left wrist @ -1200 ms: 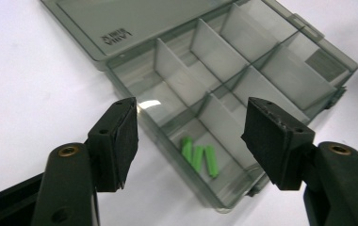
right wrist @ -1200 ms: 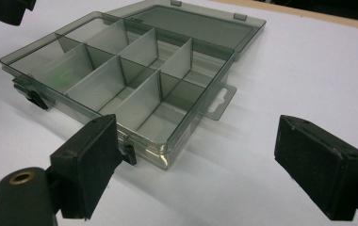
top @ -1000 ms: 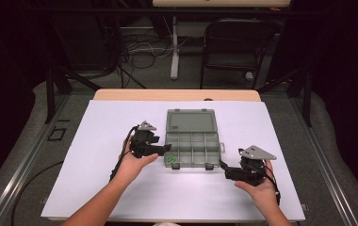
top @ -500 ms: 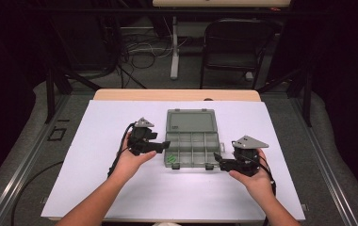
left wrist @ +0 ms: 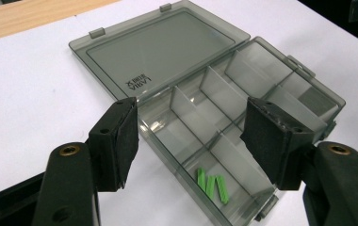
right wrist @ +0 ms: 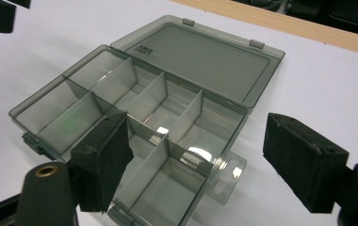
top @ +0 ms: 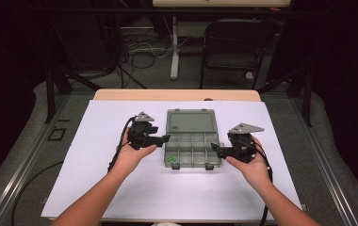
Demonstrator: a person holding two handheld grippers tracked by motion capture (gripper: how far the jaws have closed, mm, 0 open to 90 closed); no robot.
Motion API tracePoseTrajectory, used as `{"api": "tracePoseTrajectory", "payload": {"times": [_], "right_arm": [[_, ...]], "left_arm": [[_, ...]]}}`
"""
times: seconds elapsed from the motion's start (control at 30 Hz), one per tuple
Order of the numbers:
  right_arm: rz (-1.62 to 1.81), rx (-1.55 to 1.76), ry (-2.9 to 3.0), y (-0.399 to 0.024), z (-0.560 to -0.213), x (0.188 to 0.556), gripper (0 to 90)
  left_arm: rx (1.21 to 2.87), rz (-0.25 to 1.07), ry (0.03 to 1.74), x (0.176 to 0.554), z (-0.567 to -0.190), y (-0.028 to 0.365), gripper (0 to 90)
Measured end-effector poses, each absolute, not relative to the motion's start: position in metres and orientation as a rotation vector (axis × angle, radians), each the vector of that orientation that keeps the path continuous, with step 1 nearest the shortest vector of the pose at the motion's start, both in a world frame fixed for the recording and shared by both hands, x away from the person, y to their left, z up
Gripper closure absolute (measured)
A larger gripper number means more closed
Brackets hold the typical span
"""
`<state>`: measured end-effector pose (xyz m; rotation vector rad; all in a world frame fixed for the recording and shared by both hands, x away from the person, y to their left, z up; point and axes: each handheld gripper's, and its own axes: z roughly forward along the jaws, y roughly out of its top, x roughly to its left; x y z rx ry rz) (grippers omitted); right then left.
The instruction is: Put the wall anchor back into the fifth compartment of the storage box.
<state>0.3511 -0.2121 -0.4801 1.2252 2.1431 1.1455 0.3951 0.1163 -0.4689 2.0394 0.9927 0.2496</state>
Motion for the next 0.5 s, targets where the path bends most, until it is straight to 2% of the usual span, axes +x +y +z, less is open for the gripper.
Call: {"api": "tracePoseTrajectory", "payload": {"times": [0.5], "right_arm": [[1.056,1.298,2.173,-0.208,-0.463,0.380,24.9]], "left_arm": [[2.065,0.254,1.025,0.405,-0.454,0.108,36.6]]}}
